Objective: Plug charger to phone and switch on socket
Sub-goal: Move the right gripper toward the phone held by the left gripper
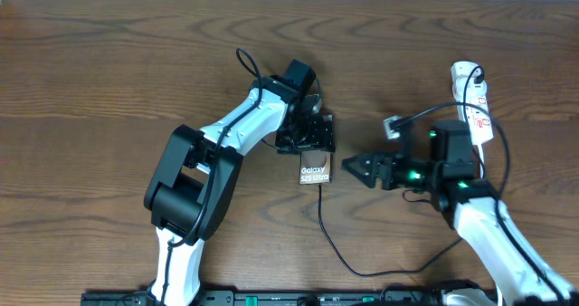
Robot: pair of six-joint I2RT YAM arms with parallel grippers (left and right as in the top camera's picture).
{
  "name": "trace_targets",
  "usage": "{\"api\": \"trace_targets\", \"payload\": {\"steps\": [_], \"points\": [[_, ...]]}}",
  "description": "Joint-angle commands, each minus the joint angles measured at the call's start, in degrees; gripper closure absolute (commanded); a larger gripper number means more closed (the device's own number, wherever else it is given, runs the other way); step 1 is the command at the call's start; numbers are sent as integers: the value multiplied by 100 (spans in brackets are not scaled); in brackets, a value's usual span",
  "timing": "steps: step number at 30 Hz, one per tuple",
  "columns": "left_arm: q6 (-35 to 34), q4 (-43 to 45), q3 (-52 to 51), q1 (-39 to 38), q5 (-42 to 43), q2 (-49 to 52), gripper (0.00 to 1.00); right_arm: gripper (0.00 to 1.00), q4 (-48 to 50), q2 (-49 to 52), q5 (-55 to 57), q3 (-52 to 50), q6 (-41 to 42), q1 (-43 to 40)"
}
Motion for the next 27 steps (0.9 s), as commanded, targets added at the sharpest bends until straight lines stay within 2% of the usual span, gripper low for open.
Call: {"api": "trace_targets", "payload": {"steps": [1,7,10,17,21,27], "points": [[79,0,-109,-24,234,133,23,30,50,361,752,59,284,334],[94,-24,-109,-24,278,133,23,29,1029,1016,1095,59,459,852],[101,-24,-109,-24,544,133,23,29,1491,1438,1390,59,957,1172],[308,-90,-109,-24,885,133,22,31,2367,2243,1661,59,1443,1541],[490,-153,-109,-24,962,133,23,43,2538,2288,1665,59,1438,1526],[501,-149,-109,-24,656,133,22,50,2562,2288,1663,59,1438,1526]]}}
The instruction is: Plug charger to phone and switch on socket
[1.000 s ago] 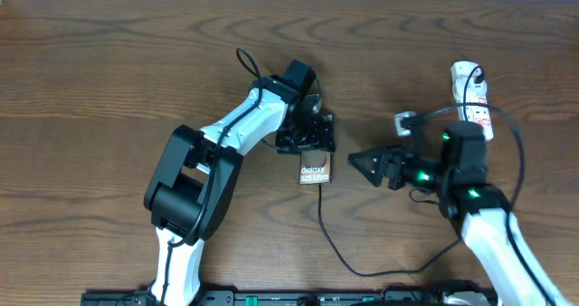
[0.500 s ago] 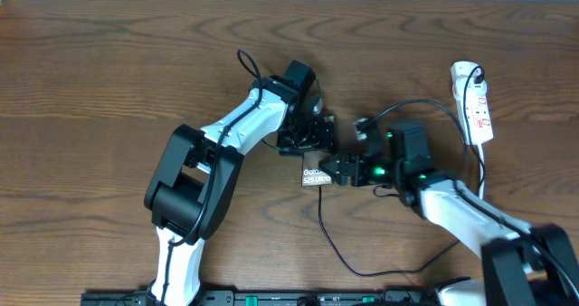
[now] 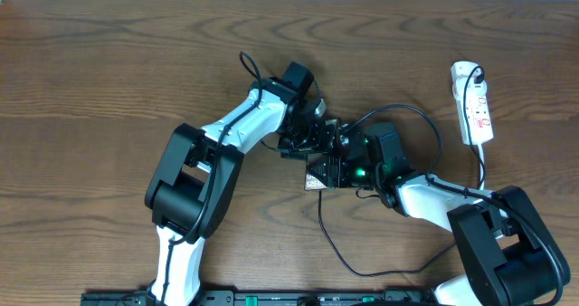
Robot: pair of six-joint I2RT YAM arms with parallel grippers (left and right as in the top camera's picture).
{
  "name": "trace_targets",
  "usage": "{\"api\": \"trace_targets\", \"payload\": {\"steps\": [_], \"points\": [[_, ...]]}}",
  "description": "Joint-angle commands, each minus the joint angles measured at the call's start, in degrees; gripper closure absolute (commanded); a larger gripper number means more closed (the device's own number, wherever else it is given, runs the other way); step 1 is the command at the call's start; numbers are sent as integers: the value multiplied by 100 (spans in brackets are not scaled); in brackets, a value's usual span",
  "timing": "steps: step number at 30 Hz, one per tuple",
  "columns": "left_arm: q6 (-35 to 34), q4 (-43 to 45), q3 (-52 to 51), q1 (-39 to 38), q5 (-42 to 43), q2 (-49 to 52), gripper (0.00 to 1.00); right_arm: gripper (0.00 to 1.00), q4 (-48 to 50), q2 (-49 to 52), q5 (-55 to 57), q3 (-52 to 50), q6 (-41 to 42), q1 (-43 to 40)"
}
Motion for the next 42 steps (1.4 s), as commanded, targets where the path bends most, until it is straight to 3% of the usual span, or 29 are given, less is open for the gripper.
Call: {"api": "trace_targets", "payload": {"steps": [1,5,8,19,32,36,39,40,42], "points": [[225,-92,-44,-39,-129,85,22,50,55,35,219,52,133,-13],[223,-90,-44,-39,-396,85,22,51,55,35,223,52,131,-13],[223,-90,-44,-39,-398,85,22,61,55,35,223,52,131,-13],[225,-92,-44,-39,-398,85,22,74,52,35,223,52,131,-13],[225,-92,-44,-39,-400,85,21,78,28,35,249,52,127,-13],[225,-92,-44,-39,-450,85,21,90,28,35,247,52,129,-13],[225,-90,-44,-39,-490,85,21,91,28,35,247,52,129,-13],[225,-87,-44,-39,-487,85,2,91,26,35,247,52,129,-13],[225,-66,-44,-39,-490,85,2,91,26,35,247,52,129,-13]]}}
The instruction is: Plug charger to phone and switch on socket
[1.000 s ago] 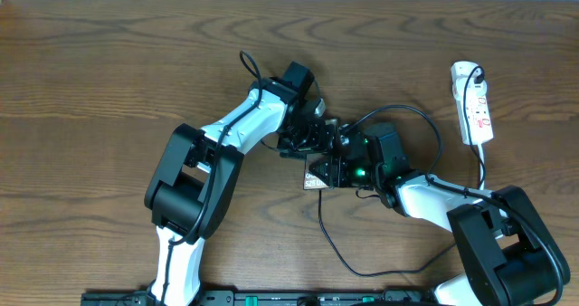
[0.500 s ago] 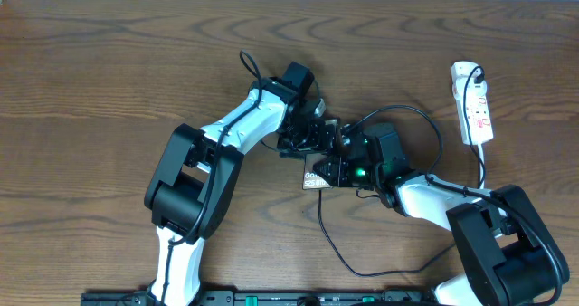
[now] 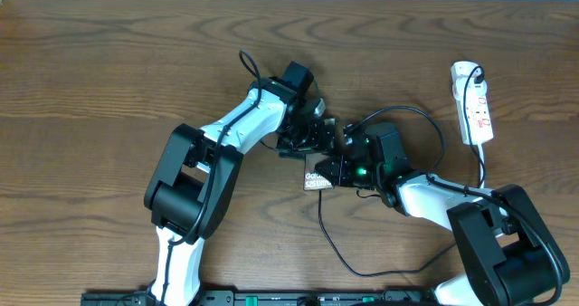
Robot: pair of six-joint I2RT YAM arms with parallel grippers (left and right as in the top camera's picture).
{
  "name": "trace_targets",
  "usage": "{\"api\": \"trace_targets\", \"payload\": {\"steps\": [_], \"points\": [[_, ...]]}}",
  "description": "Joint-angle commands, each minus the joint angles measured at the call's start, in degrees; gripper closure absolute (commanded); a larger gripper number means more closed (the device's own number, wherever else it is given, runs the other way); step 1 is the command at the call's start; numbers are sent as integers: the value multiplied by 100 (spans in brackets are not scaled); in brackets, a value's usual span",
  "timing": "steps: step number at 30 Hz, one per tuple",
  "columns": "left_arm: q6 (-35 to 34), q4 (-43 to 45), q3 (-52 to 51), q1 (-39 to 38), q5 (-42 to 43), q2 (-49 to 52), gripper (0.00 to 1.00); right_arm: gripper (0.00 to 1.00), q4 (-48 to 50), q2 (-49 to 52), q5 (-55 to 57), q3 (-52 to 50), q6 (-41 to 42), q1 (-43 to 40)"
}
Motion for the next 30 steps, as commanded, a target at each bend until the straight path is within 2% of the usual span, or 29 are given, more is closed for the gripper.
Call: {"api": "trace_targets", "payload": {"steps": [1,6,7,9,10,12,17,21,26,28,29,30], "points": [[164,-39,-66,-52,-332,114,2,92,52,-2,120,52,-197,22],[162,44,-66,-52,-330,114,2,91,50,-2,120,52,-197,22],[162,46,-66,-52,-330,114,2,88,33,-2,120,52,-197,22],[164,42,-66,-50,-328,114,2,87,-15,-2,116,52,-197,20],[164,11,-66,-44,-321,111,2,88,-81,-2,42,52,-197,20],[164,-28,-66,4,-184,83,2,99,-83,-4,-109,52,-195,-9],[280,20,-63,260,509,-111,2,99,634,-15,-946,55,0,-304],[538,142,-63,542,1451,-468,2,99,1613,-15,-1781,55,466,-658],[852,671,-63,761,3270,-1032,1,99,2990,-15,-2568,55,1117,-848],[852,859,-63,763,3622,-1196,5,99,3379,-15,-2588,55,1311,-848],[850,986,-63,761,3816,-1316,14,99,3692,-15,-2586,55,1456,-848],[850,1067,-63,754,3936,-1390,17,99,3930,-15,-2586,55,1589,-848]]}}
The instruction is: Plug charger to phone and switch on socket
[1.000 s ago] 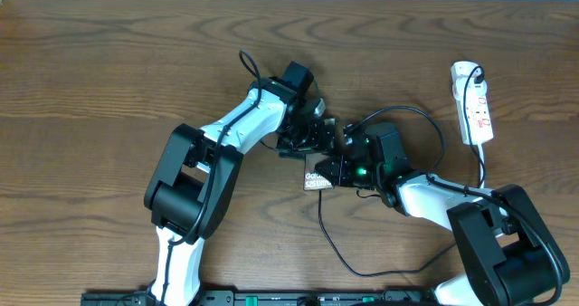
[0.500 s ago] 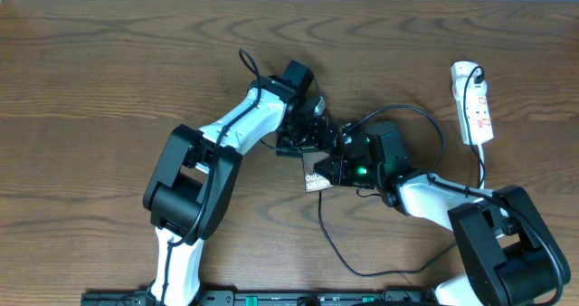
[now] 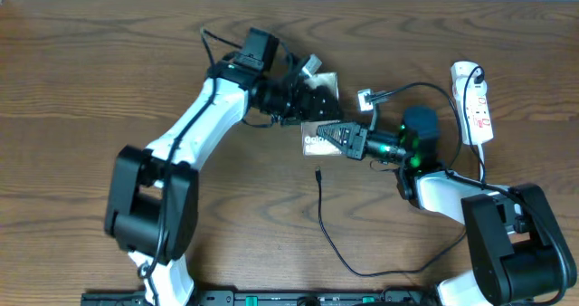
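The dark phone (image 3: 317, 144), labelled Galaxy, sits tilted at the table's middle. Its upper end is under my left gripper (image 3: 308, 98), which looks shut on it. From the right, my right gripper (image 3: 327, 134) reaches in. Its fingers form a narrow wedge over the phone's lower part, apparently closed on it. The charger plug (image 3: 317, 173) lies loose on the wood just below the phone, apart from it. Its black cable (image 3: 336, 252) loops down and round to the white power strip (image 3: 472, 102) at the right.
The right arm's elbow and base (image 3: 507, 243) fill the lower right, over part of the cable loop. The left arm (image 3: 172, 152) crosses the left centre. A dark rail (image 3: 271, 299) runs along the front edge.
The phone has moved up the table and away from the cable end, which now lies free below it. My left arm has stretched out upward. My right wrist has drawn back to the right.
At first the left gripper was on the phone's top, the cable ran from its lower end, and the right gripper stood open to its right. At the two later moments the right gripper was at the phone. Now both grippers hold the phone higher up, with the plug left behind.
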Robot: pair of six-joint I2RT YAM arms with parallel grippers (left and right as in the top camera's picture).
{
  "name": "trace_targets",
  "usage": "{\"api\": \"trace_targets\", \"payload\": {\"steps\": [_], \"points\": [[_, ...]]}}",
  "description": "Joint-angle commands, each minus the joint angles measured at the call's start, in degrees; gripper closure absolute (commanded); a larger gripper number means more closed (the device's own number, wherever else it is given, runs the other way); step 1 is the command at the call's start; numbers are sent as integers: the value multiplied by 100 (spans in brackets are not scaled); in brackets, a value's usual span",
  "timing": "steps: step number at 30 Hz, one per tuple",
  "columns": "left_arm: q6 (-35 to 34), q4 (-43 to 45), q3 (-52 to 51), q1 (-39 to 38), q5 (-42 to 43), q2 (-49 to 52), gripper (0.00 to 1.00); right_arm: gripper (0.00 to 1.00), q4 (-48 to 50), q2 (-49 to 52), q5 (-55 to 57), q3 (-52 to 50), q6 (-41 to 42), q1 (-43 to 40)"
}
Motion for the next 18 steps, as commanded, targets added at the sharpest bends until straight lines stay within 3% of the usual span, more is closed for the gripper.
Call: {"api": "trace_targets", "payload": {"steps": [1,8,14,18], "points": [[157,295,-15,-52,1456,-376,19,99,623,-35,-404,85,673,50],[157,422,-15,-55,1622,-623,53,99,1971,-35,-315,85,1676,59],[155,898,-15,-48,2439,-623,60,99,2188,-35,-234,85,2328,61],[15,1235,-15,-48,2575,-623,75,99,2194,-35,-280,85,2684,63]]}}
